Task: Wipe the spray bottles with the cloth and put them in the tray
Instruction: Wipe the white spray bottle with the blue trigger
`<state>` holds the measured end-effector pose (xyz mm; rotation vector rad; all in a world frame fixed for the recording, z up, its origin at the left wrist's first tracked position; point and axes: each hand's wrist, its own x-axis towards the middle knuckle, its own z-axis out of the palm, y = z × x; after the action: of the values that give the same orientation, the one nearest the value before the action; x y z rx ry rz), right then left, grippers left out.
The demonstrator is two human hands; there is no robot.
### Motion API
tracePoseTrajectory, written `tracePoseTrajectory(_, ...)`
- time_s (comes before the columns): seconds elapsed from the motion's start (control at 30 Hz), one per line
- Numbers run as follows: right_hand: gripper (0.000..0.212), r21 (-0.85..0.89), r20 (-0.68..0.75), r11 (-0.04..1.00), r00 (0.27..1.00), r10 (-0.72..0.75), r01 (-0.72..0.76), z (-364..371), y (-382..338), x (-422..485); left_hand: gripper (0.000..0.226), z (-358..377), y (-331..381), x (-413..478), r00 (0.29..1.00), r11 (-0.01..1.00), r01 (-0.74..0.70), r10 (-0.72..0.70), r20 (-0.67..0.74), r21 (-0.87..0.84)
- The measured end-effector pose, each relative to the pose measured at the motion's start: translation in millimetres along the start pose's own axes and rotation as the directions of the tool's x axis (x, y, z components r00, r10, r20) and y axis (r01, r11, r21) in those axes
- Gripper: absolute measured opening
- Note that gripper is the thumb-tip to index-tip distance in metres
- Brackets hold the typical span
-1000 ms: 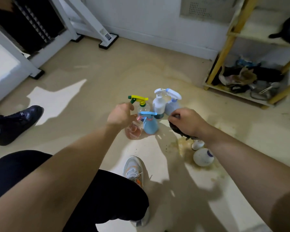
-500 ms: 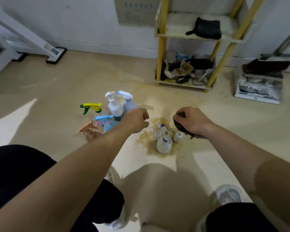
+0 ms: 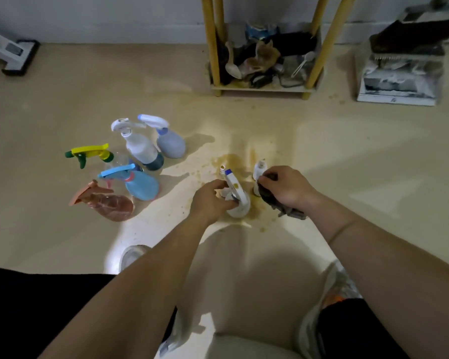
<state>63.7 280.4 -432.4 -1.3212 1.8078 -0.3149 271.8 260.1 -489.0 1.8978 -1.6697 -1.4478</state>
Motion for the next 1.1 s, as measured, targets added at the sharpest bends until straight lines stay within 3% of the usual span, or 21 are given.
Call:
tracePoseTrajectory(0.1,0.032,0.001,0.036,1.000,0.999,0.022,-0.022,9.2,8.5,7.1,0.055,8.3,-6.7,2.7,1.000,0.999,0.012,-0.012,0.011,-0.034)
tracePoseTrajectory(0.37,0.034,0.058,0.060,0.998,0.998,-0.027,0.023,15.2,6.0,13.0,0.029,24.4,-6.3,12.4,1.000,0.984,-0.005,0.009,0.022,-0.178)
tracePoseTrajectory(0.53,0.025,0.171,-0.064,0.983,0.997,-0.049,0.059,-11.3,-11.5,4.0,0.017,12.7,15.1,5.8,0.999,0.976,-0.041,0.043,0.003,-0.212)
tracePoseTrajectory(0.7,0.016,0.349,-0.226,0.913,0.965,-0.134,0.209,-57.5,-61.4,-20.7,0.012,-11.7,65.6,-14.3,0.966,0.953,-0.258,0.257,-0.028,-0.156)
tracePoseTrajectory(0.8,0.018,0.252,-0.308,0.899,0.911,-0.276,0.358,-84.5,-96.5,-46.3,0.017,-32.6,101.0,-26.4,0.938,0.932,-0.345,0.345,-0.016,-0.113)
tracePoseTrajectory(0.93,0.032,-0.246,-0.238,0.827,0.796,-0.557,0.505,-109.7,-127.2,-79.8,0.011,-60.9,148.1,-49.8,0.898,0.897,-0.440,0.441,0.006,-0.044)
tracePoseTrajectory(1.1,0.030,-0.297,-0.406,0.779,0.665,-0.626,0.552,-130.5,-142.8,-108.6,0.017,-96.8,195.7,-86.2,0.820,0.820,-0.572,0.572,0.021,0.014)
